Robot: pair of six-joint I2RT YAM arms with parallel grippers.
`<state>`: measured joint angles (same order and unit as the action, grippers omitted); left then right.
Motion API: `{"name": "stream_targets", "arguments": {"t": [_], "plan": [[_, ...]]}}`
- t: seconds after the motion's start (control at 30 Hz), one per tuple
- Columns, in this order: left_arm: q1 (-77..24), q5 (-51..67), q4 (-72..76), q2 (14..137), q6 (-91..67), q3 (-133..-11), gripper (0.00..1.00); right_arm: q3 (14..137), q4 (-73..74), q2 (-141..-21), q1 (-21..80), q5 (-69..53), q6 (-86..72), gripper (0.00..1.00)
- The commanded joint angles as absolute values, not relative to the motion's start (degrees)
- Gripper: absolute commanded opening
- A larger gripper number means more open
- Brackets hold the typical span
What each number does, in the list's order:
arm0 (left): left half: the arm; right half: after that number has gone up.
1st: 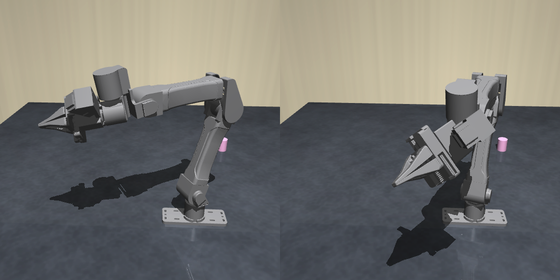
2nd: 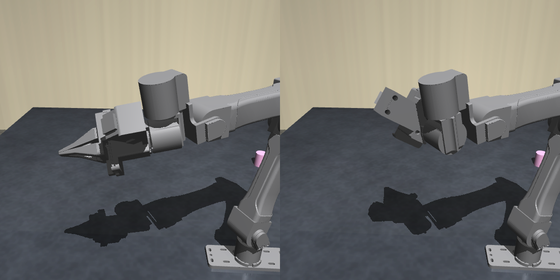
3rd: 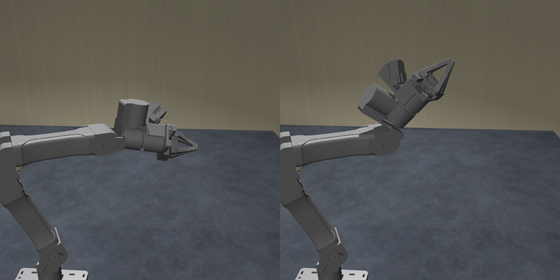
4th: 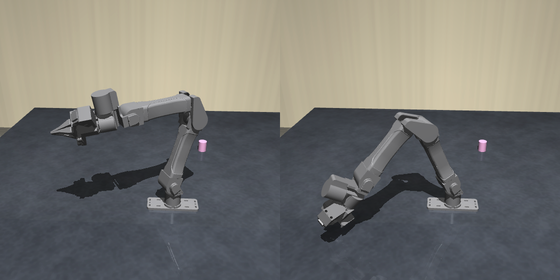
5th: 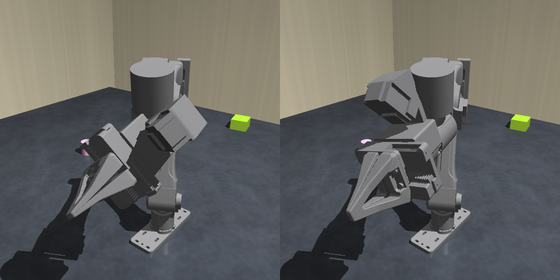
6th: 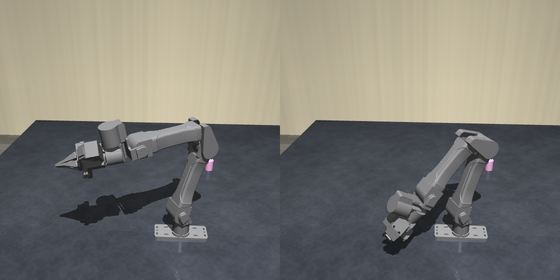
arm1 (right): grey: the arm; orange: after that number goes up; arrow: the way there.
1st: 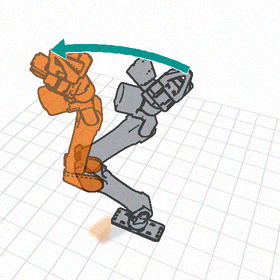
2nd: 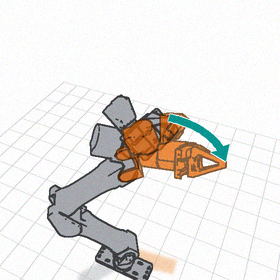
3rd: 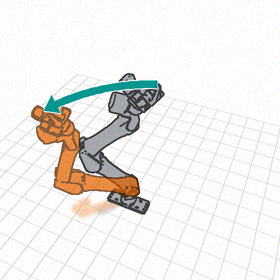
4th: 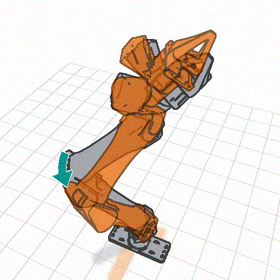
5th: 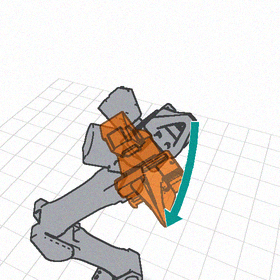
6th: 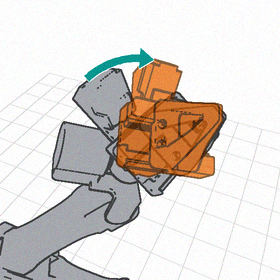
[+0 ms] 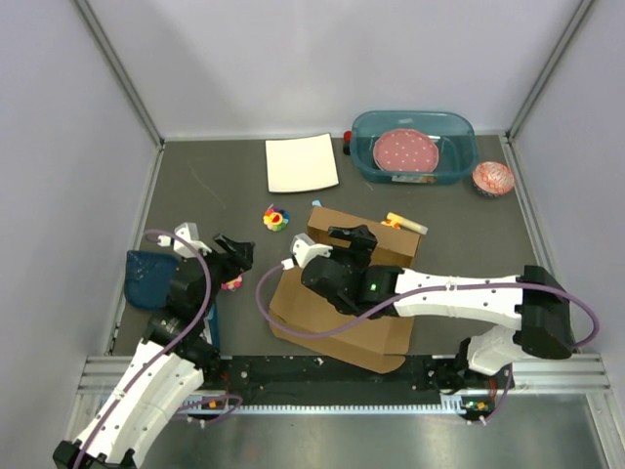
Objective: Fold the paper box
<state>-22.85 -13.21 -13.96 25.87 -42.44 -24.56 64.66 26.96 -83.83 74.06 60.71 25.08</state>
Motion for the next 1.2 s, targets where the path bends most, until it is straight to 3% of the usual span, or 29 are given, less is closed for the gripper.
{"name": "stream_targets", "arguments": {"t": [0.0, 0.33, 0.4, 0.53, 0.7, 0.83, 1.07, 1.17], "plan": [[-22.7, -14.5, -13.0, 25.5, -43.0, -24.1, 0.78, 64.0, 24.3, -85.0, 73.6, 61.9, 24.5, 0.78], [-22.7, -16.4, -14.1, 24.9, -42.5, -24.2, 0.78, 66.5, 23.9, -93.9, 68.8, 66.1, 26.5, 0.65], [-22.7, -16.7, -14.2, 24.6, -42.2, -24.3, 0.78, 66.5, 23.7, -94.5, 68.6, 66.4, 26.5, 0.58], [-22.6, -17.0, -14.2, 24.5, -41.6, -24.5, 0.78, 66.2, 23.2, -95.4, 68.5, 67.2, 26.6, 0.33], [-22.6, -17.1, -14.2, 24.5, -41.4, -24.6, 0.78, 65.8, 22.7, -96.2, 67.7, 69.6, 27.7, 0.18], [-22.6, -17.3, -14.9, 24.5, -41.4, -26.2, 0.77, 68.3, 22.4, -93.6, 67.1, 72.4, 29.4, 0.00], [-22.6, -15.7, -12.9, 25.2, -41.6, -34.4, 0.77, 76.0, 22.9, -83.9, 62.4, 72.4, 30.9, 0.00], [-22.6, -14.9, -12.7, 27.1, -41.1, -39.2, 0.77, 83.9, 33.2, -82.4, 57.3, 68.9, 22.7, 0.00]]}}
